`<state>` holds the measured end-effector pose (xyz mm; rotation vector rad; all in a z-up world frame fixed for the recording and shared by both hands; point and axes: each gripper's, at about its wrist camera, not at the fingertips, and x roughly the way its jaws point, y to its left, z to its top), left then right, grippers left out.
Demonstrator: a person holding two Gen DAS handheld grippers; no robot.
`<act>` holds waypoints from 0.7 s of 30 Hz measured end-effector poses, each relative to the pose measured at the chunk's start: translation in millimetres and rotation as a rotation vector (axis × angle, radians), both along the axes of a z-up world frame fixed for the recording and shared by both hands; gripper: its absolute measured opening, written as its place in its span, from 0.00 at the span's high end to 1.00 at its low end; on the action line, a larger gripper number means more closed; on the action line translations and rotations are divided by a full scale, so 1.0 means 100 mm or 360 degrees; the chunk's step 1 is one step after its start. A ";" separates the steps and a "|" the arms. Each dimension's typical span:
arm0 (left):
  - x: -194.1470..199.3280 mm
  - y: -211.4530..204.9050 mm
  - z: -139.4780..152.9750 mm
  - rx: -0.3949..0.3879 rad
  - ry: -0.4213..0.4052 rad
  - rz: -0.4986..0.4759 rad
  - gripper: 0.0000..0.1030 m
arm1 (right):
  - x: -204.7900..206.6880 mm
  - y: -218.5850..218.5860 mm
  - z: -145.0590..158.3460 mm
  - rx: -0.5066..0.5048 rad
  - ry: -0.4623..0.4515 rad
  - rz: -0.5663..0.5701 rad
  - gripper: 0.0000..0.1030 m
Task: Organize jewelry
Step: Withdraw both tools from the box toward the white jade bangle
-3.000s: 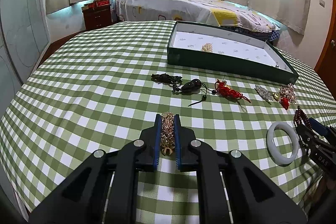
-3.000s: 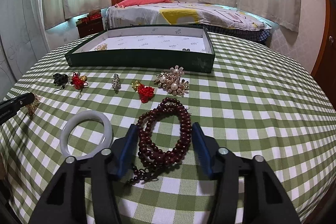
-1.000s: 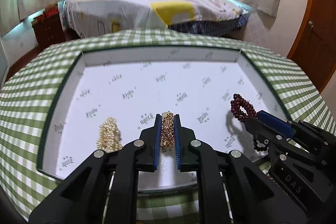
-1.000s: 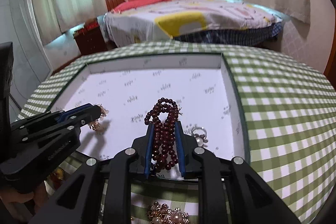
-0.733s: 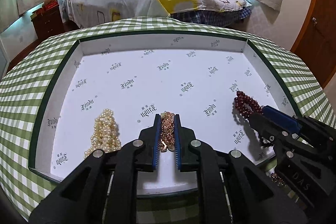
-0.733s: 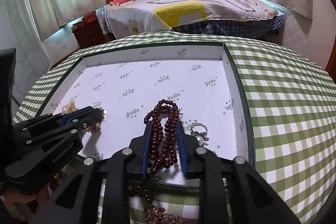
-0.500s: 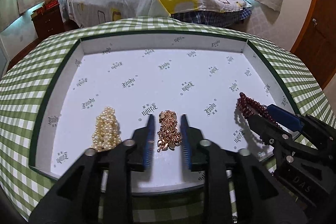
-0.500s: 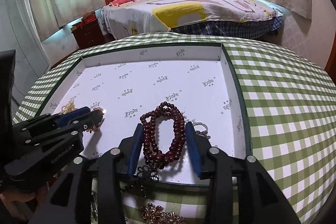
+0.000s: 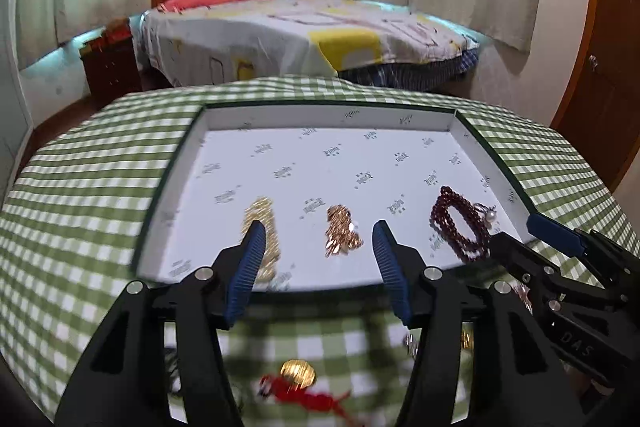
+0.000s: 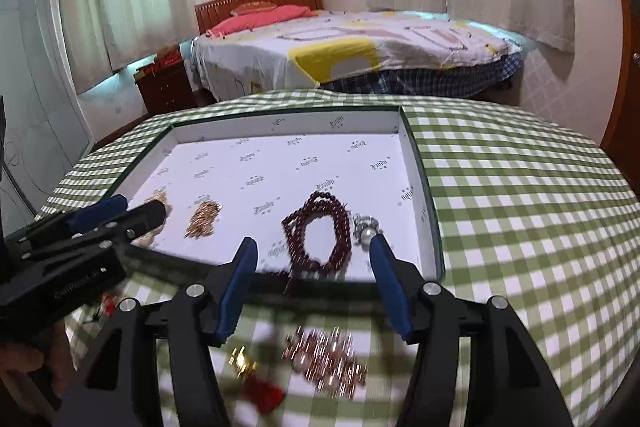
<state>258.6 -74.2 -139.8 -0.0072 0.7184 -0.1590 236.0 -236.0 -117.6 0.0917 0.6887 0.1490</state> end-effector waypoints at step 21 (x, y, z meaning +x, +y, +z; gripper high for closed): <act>-1.22 0.55 0.10 0.0024 -0.0038 0.0199 0.47 | -0.98 0.27 0.00 -0.0041 -0.0109 0.0064 0.42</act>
